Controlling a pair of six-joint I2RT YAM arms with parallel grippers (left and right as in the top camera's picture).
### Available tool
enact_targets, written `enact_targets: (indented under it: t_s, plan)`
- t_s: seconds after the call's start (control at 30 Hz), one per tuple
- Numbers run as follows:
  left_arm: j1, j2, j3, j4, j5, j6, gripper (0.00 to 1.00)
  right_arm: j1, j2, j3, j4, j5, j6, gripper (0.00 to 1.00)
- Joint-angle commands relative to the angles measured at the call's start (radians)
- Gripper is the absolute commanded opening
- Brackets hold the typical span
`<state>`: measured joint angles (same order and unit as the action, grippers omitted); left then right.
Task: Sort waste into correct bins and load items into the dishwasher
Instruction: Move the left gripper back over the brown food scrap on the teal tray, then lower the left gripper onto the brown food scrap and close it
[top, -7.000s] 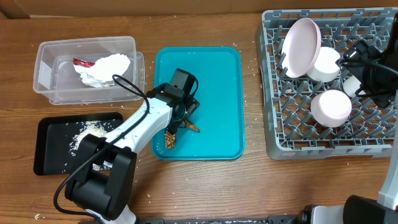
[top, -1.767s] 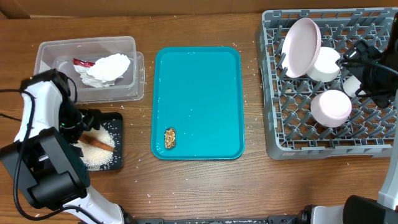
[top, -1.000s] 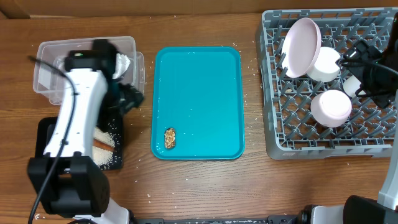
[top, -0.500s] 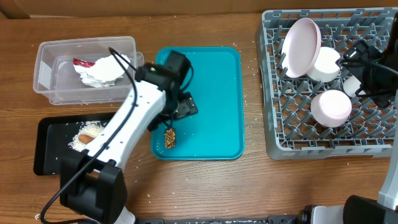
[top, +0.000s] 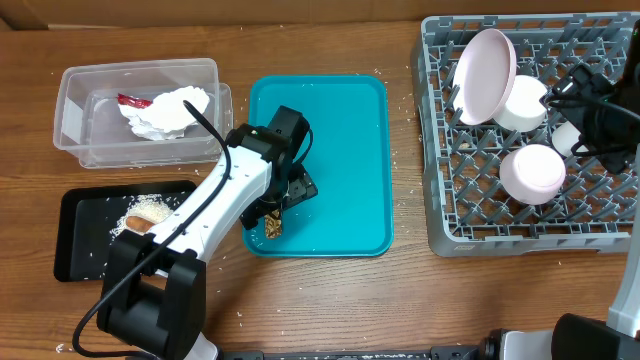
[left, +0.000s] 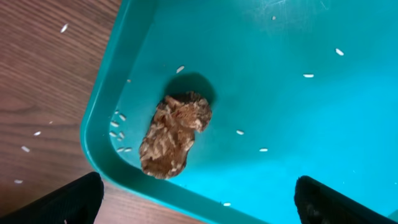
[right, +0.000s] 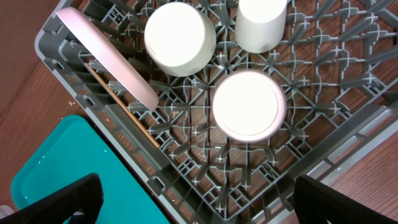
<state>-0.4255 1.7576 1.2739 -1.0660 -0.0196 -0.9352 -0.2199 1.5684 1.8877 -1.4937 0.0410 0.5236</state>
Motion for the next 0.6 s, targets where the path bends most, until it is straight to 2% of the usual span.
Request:
enact_targets:
  t_s: [0.0, 0.43, 0.57]
  plan:
    - [0.001, -0.012, -0.026, 0.019, -0.033, 0.085, 1.00, 0.000, -0.005, 0.010, 0.003, 0.010, 0.001, 1.00]
    - [0.002, 0.031, -0.030, 0.019, -0.032, 0.445, 1.00, 0.000, -0.005, 0.010, 0.003, 0.010, 0.001, 1.00]
    - [0.002, 0.058, -0.031, 0.010, -0.033, 0.488, 1.00, 0.000, -0.005, 0.010, 0.003, 0.010, 0.001, 1.00]
